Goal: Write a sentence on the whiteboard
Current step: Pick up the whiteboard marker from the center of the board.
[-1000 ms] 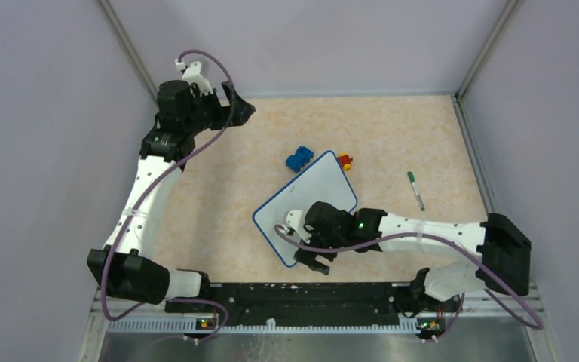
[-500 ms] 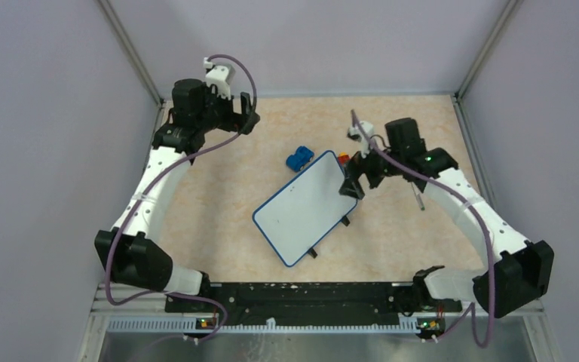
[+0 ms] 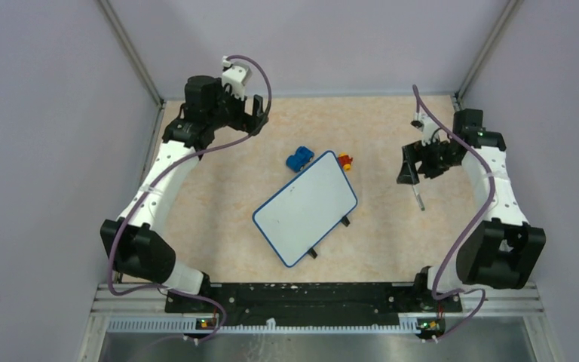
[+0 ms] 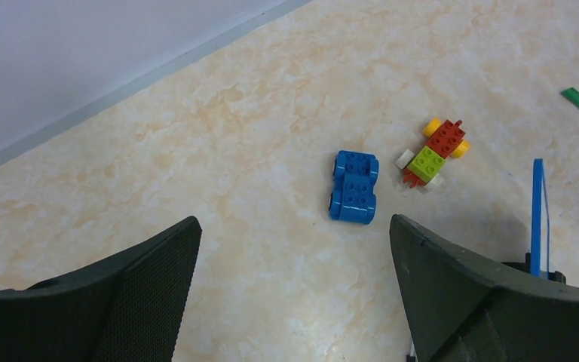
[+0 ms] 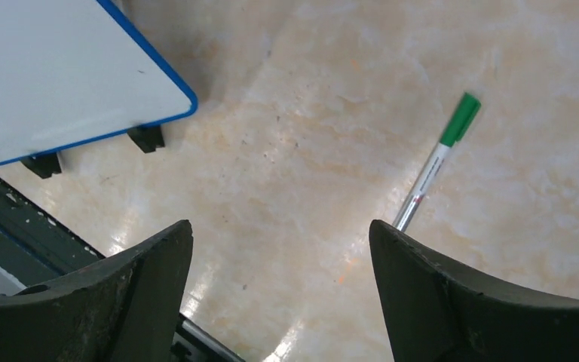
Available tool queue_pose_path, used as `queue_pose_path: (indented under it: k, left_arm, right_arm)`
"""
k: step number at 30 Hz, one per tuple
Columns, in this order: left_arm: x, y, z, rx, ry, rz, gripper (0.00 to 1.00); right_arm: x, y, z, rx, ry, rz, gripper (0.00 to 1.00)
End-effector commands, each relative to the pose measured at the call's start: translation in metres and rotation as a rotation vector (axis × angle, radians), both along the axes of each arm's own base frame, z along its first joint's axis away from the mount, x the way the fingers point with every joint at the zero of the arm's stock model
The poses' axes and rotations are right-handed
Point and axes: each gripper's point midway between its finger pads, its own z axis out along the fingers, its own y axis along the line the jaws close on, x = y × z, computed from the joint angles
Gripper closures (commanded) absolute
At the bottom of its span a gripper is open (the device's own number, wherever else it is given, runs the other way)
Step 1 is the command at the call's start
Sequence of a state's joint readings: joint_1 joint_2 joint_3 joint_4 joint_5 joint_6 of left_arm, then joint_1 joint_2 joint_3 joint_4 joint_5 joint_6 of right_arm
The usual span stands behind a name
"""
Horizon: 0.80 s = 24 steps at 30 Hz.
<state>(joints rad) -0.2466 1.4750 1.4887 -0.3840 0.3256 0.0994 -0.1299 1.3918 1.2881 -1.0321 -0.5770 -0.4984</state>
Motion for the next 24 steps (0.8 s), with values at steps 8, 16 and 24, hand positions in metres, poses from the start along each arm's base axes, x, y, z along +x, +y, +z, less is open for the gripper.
queue_pose_path:
  k: [8,16,24]
  left_arm:
    - [-0.015,-0.006,-0.008,0.005,0.035,-0.068,0.01]
    - [-0.023,-0.006,-0.021,0.005,0.045,-0.082,0.01]
    - [-0.02,-0.007,-0.026,0.001,0.06,-0.082,0.01]
  right_arm:
    - [0.021,-0.058,-0.082,-0.2,0.094,-0.105,0.36]
    - [0.03,-0.08,-0.127,-0.304,0.133,-0.137,0.43]
    - [0.033,-0.091,-0.155,-0.358,0.155,-0.147,0.57]
